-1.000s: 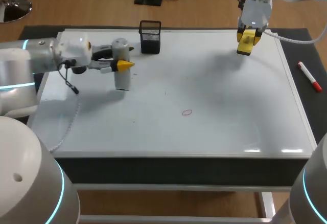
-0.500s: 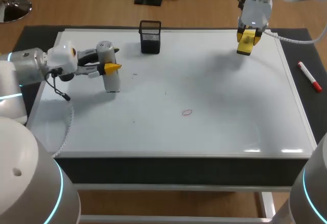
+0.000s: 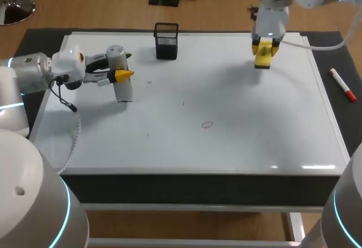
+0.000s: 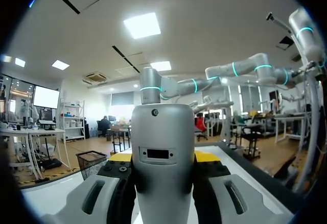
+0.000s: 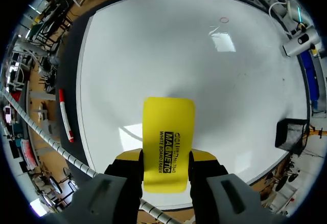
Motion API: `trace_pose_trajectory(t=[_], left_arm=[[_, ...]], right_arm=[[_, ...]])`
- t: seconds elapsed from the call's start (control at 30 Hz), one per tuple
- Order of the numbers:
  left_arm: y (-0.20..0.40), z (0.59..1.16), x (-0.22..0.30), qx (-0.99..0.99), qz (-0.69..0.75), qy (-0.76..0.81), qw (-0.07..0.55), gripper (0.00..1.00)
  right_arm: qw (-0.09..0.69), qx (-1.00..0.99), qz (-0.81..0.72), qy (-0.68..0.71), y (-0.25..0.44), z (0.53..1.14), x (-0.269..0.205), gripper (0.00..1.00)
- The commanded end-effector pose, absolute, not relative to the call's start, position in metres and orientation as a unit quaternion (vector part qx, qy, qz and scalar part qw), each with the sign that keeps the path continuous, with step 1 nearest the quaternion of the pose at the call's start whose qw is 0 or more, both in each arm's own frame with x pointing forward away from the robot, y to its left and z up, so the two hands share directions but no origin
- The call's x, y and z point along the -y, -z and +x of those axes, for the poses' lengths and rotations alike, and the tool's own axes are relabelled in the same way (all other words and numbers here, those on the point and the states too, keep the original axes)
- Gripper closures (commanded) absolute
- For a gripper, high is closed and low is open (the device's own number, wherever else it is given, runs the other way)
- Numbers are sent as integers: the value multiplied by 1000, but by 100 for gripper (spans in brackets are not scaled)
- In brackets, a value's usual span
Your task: Pick up the inspection probe, press it on each red-marked spot on the whiteboard one by one, put down the probe, pick up the eraser, and wipe off all the red marks.
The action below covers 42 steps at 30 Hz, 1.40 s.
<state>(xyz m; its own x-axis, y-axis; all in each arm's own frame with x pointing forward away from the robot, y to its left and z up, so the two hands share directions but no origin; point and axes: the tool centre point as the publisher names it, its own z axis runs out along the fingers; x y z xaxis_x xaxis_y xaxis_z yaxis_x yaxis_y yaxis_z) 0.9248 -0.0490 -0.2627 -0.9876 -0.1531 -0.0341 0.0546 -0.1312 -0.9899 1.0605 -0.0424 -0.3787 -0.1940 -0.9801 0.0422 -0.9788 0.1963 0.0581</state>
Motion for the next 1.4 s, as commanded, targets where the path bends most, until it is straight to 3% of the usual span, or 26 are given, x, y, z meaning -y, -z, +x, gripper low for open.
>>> trace_pose_trajectory(t=[0.03,0.63,1.4], left_arm=[[263,925,49,-654,-36,752,69,100],[263,925,49,-654,-36,752,69,100],[263,925,49,-654,-36,752,69,100]], right_arm=[[19,763,646,-2,377,1022,27,100],[40,693,719,25,383,915,-47,100],[53,666,744,23,389,901,-57,100]])
